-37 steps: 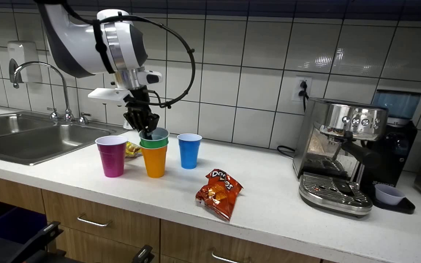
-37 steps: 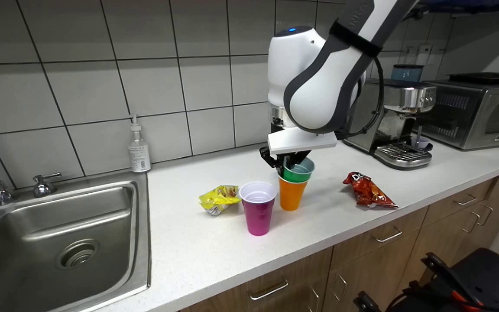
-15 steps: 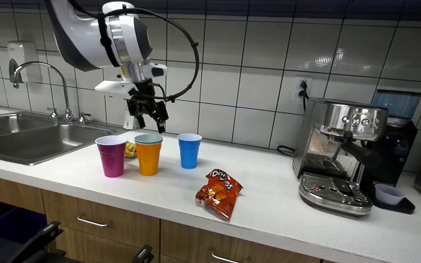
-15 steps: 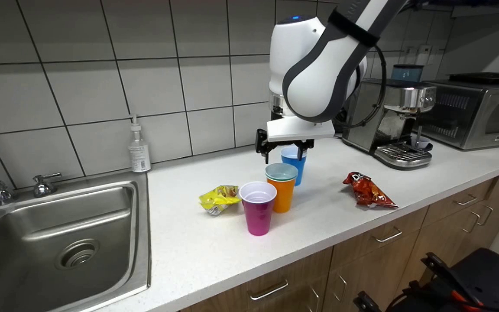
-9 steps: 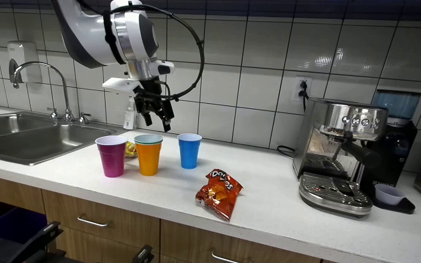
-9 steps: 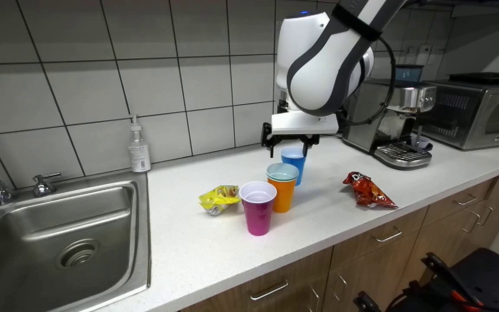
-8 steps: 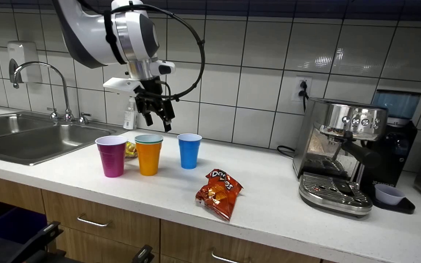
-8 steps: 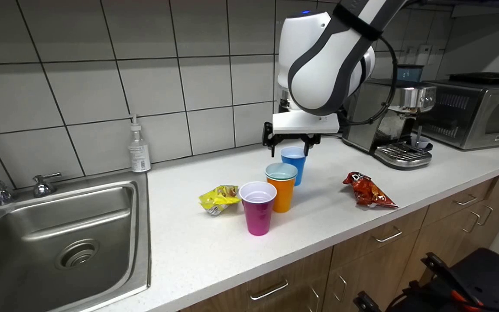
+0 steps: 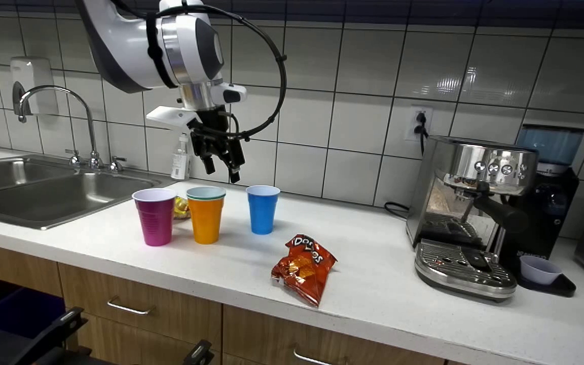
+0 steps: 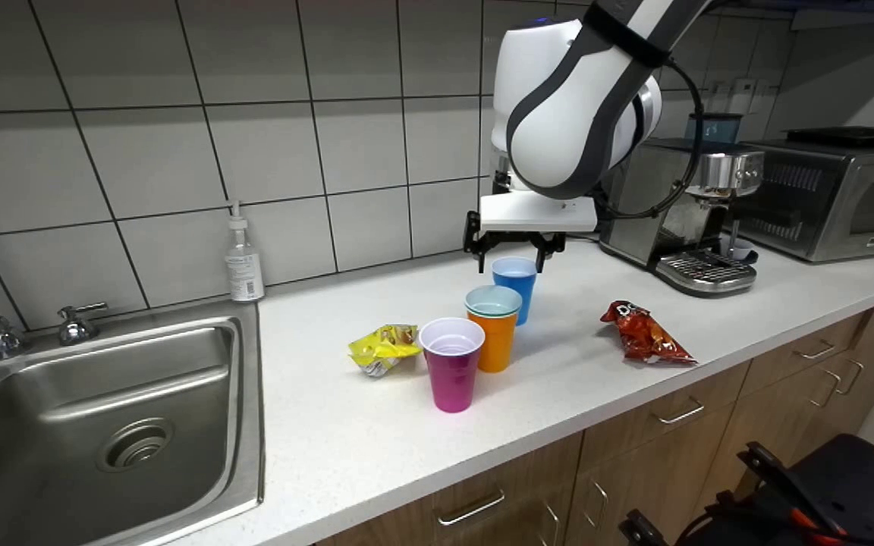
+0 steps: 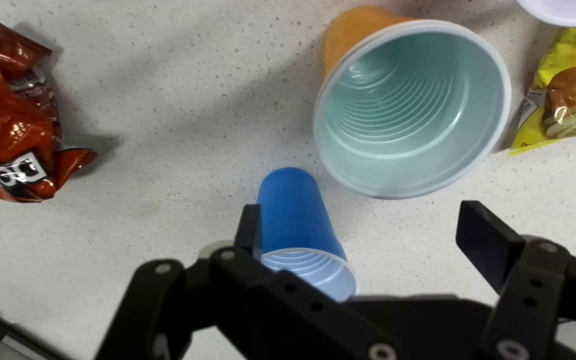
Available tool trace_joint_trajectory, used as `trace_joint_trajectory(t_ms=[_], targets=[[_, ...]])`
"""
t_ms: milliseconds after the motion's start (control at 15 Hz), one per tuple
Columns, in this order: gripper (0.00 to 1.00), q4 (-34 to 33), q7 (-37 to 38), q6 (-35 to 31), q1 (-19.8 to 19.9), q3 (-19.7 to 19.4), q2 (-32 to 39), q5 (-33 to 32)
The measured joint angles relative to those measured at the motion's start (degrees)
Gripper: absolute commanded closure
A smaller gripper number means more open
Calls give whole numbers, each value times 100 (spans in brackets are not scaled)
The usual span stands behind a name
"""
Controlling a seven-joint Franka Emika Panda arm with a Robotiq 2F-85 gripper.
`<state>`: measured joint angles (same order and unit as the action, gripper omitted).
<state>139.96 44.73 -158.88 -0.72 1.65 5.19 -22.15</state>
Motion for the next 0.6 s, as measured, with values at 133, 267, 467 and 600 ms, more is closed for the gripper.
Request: trace_joint_trajectory(t_ms=[133,267,467,600], targets=[[0,0,14,0,-15,-20,18,-22],[0,-4,54,-23,-15,-32,56,-97],[0,-20,250,-125,-15,-95,95,-296],[0,-31,381,-188,-15,-140,98,-387]])
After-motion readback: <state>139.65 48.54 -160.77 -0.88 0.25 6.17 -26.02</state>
